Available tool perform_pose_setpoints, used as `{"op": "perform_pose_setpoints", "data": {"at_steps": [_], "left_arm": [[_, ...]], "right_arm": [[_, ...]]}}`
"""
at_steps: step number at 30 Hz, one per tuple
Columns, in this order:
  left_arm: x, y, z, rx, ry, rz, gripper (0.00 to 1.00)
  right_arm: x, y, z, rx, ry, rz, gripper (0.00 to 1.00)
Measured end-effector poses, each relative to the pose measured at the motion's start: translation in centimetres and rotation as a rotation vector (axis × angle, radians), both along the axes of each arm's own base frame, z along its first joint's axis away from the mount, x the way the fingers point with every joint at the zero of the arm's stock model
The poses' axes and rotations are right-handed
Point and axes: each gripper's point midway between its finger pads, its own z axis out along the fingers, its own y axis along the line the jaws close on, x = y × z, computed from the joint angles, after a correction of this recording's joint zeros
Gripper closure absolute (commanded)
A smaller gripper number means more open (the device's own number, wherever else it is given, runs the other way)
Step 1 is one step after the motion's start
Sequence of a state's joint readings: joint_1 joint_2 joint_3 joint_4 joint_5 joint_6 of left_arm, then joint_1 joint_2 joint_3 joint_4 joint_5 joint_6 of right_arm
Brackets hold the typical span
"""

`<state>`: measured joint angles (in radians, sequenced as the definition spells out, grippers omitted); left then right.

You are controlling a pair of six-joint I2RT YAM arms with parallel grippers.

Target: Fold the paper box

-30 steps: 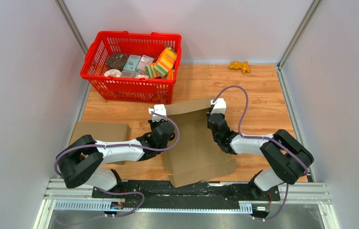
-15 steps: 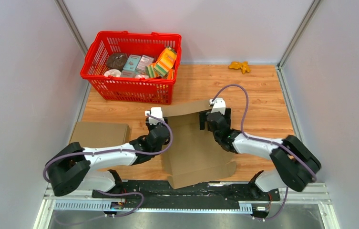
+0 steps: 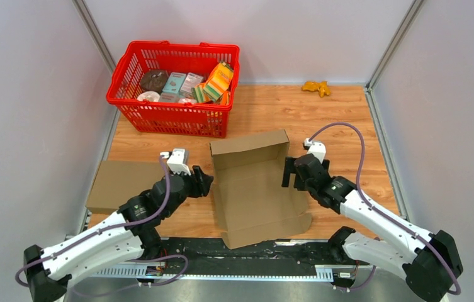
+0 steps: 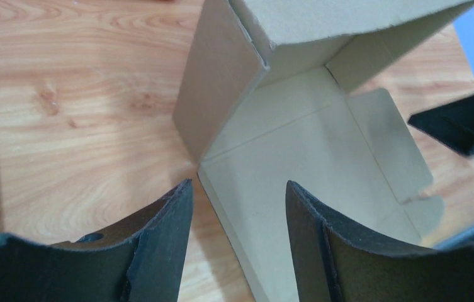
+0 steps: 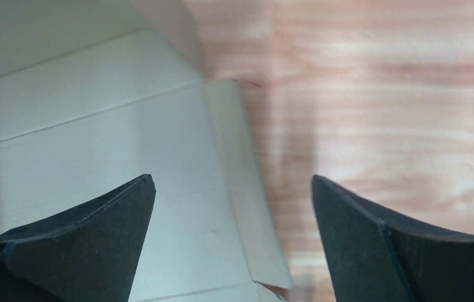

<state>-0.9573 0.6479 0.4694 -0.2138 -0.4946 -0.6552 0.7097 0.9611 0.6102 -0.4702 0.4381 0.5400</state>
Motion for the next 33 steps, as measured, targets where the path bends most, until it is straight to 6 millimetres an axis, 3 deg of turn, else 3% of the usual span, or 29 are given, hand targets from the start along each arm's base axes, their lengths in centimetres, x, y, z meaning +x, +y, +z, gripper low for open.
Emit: {"op": "perform_pose_setpoints", "data": {"at_steps": [3,6,7,9,12,17,18,19,20,26,27,33], "left_arm": [[-1.6,0.1,0.1,-0.019,0.081,-0.077,0.36],[-3.5,-1.9,1.1,-0.036,0.159,-0.231,0.39],[-4.3,-2.9,1.6,-0.035,0.185,-0.302,0.39],[-5.7,-5.3,3.0,-0.031,0.212,-0.448,0.39],[-8.2,-8.5,3.6,0.038,0.229,-0.649,0.38],[-12.7,-13.1,2.4,0.265,0.177,-0.903,0.38],[-13.6,-14.4,1.8,0.33,0.157,-0.952,0.38],[-14.9,-16.2,-0.3,0.444,0.134,-1.016,0.37],[-15.1,-16.4,-1.4,0.494,0.132,-1.026,0.37],[-15.9,-18.3,-6.2,0.775,0.094,-1.075,0.3],[-15.9,-18.9,-6.6,0.802,0.085,-1.082,0.29],[-17.2,-19.6,-8.7,0.915,0.05,-1.133,0.25]], "right_arm": [[-1.2,-2.2,-1.4,0.017,0.142,-0.089,0.0],[-2.2,-3.9,-3.0,0.07,0.281,-0.182,0.02],[-2.5,-4.2,-3.4,0.089,0.317,-0.203,0.07],[-3.0,-4.0,-3.7,0.119,0.36,-0.2,0.27],[-3.5,-2.6,-4.2,0.176,0.393,-0.143,0.39],[-5.1,-1.6,-7.2,0.211,0.473,-0.094,0.39],[-5.5,-1.7,-7.9,0.203,0.493,-0.095,0.49],[-5.7,-1.5,-8.5,0.206,0.508,-0.086,0.53],[-5.4,-1.4,-8.4,0.212,0.498,-0.077,0.64],[-6.1,0.4,-7.5,0.304,0.528,-0.019,0.86],[-6.4,0.7,-7.0,0.327,0.532,-0.01,0.93],[-6.3,2.2,-2.0,0.448,0.471,0.037,1.0]]}}
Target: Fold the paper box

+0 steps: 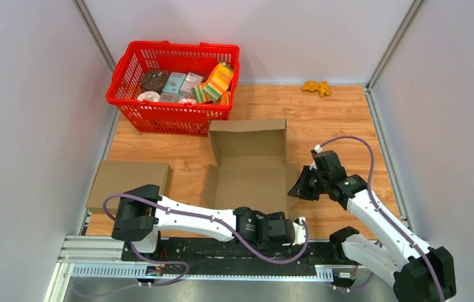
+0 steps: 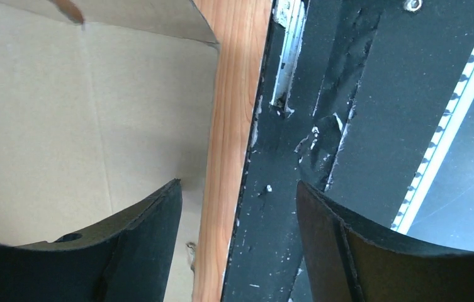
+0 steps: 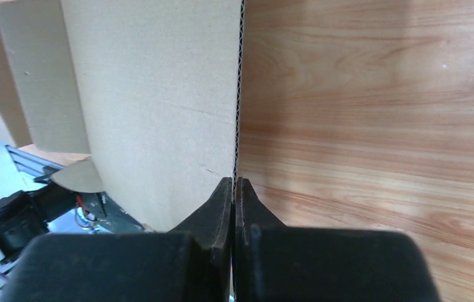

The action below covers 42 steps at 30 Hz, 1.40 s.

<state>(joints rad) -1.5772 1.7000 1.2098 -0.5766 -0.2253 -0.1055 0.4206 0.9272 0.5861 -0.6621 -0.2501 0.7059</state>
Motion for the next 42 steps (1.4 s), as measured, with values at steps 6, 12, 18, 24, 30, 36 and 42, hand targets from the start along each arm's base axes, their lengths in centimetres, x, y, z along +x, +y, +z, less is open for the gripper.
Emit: {"op": "perform_pose_setpoints", "data": {"at_steps": [6,12,18,24,30,36,42], "left_arm": [[1.3,0.6,0.2,0.021,-0.108,0.032,0.26],[4.4,2.1,1.3,0.068,-0.343,0.127,0.5],[4.9,3.0,3.1,0.102,-0.559,0.136,0.93],[4.1,3.5,5.6,0.079,-0.552,0.156,1.0],[3.2,3.4,15.1,-0.198,-0.301,0.326,1.0],[4.1,4.1,26.3,-0.6,0.064,0.587,1.0],[8.4,7.9,31.0,-0.934,0.296,0.949,1.0]], "right_arm": [[-0.2,0.6,1.3,0.058,0.018,0.014,1.0],[-1.4,1.4,1.1,0.102,0.086,0.054,0.99],[-2.1,1.9,1.3,0.135,0.107,0.083,0.5],[-0.4,-0.3,4.5,0.002,-0.019,0.056,0.13],[3.7,-4.0,16.3,-0.135,-0.413,-0.069,0.07],[4.7,-5.7,24.2,-0.191,-0.609,-0.097,0.05],[3.1,-3.7,20.7,-0.164,-0.554,0.07,0.04]]}}
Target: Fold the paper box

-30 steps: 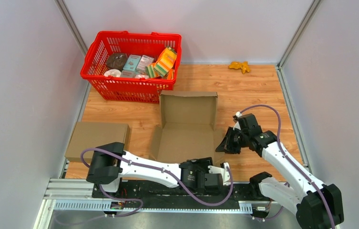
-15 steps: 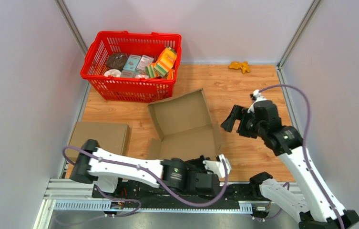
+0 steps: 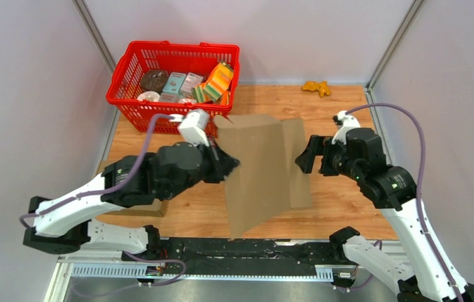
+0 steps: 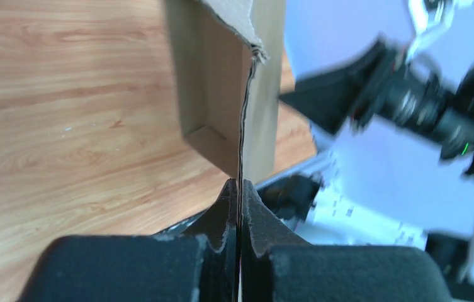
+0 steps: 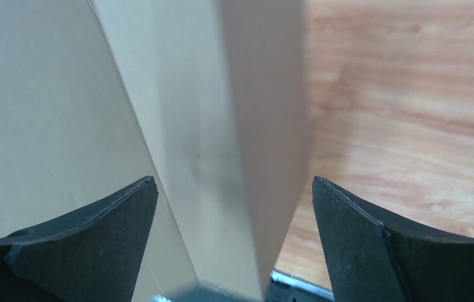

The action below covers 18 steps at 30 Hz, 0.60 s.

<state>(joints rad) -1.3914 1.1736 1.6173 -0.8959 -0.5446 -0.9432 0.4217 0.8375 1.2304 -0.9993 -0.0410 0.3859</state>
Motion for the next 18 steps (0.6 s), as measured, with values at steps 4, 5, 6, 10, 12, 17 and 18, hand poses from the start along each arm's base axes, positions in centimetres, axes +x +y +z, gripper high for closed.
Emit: {"op": "perform_pose_setpoints", "data": {"at_steps": [4,5,6,10,12,17,18], "left_arm": [[3.7,4.9,-0.8,-0.182,0.122,0.276,1.0],[4.4,5.9,-0.9,-0.214,0.141,0.337,1.0],[5.1,6.9,-0.8,-0.248,0.161,0.401,1.0],[6.3,8.4,0.9,-0.327,0.231,0.556,1.0],[6.7,8.5,1.7,-0.349,0.268,0.608,1.0],[7.8,8.5,3.3,-0.406,0.333,0.718,1.0],[8.2,8.5,3.7,-0.422,0.339,0.741,1.0]], "right_arm": [[-1.7,2.1,-3.8,-0.036,0.091,0.114,0.04],[-2.3,2.8,-4.7,-0.05,0.109,0.154,0.04],[-2.9,3.5,-5.3,-0.06,0.122,0.193,0.04],[-5.1,5.7,-6.4,-0.097,0.121,0.321,0.03],[-5.8,6.4,-6.7,-0.12,0.101,0.362,0.03],[-8.1,8.4,-6.3,-0.148,0.011,0.48,0.03],[-8.3,8.6,-6.2,-0.148,-0.002,0.487,0.03]]}}
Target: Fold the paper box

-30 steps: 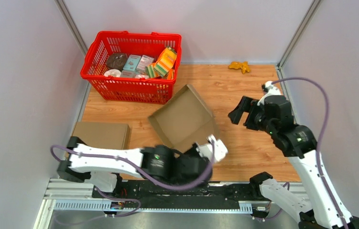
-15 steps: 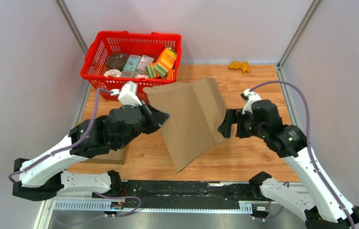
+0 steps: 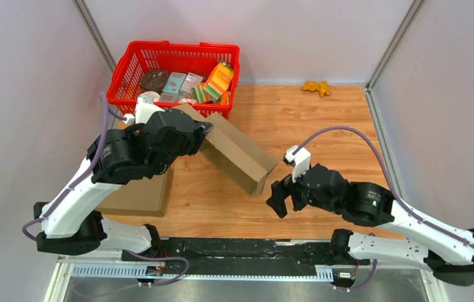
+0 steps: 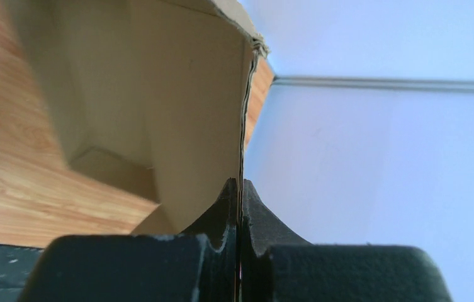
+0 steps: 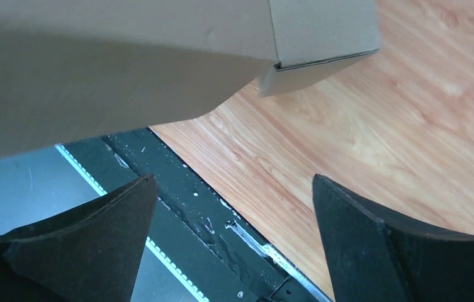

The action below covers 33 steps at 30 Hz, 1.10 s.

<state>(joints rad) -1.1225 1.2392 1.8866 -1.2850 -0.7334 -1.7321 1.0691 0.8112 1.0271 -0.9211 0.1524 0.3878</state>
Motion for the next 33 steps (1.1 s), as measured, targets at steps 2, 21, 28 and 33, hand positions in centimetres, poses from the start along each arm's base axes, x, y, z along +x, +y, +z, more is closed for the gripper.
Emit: {"op": "perform_pose_setpoints", "data": {"at_steps": [2,21,28,33], "left_arm": [[0.6,-0.1,0.9,-0.035,0.005,0.039,1.0],[1.6,0.1,-1.6,-0.102,0.113,0.155,0.67],[1.3,2.1,-2.7,0.008,0.063,0.144,0.23],[-0.6,5.4,-4.4,0.278,-0.097,-0.064,0.23]], "right_arm": [[-1.2,0.9,1.0,0.017,-0.073,0.049,0.0],[2.4,2.0,6.2,0.024,-0.531,-0.366,1.0],[6.1,-1.4,4.8,0.09,-0.412,-0.4,1.0],[6.1,-2.0,5.1,0.111,-0.336,-0.298,1.0]]}}
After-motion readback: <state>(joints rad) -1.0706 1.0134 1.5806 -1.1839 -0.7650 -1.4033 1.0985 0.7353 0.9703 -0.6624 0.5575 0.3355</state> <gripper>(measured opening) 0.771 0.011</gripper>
